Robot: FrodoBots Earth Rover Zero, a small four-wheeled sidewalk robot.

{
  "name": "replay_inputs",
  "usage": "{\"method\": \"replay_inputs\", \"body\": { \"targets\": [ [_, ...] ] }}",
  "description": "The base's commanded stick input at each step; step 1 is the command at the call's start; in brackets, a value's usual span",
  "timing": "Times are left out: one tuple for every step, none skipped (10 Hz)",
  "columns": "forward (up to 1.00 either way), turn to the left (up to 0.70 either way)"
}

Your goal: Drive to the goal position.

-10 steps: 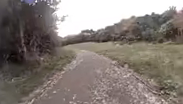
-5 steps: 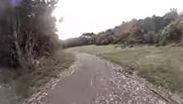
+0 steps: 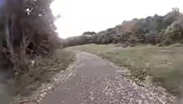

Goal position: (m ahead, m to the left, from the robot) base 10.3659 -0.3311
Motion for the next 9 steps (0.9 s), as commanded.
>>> {"method": "replay_inputs", "body": {
  "targets": [
    [1.00, 0.00],
    [1.00, 0.00],
    [1.00, 0.00],
    [1.00, 0.00],
    [1.00, 0.00],
    [1.00, 0.00],
    [1.00, 0.00],
    [1.00, 0.00],
    [1.00, 0.00]
  ]
}}
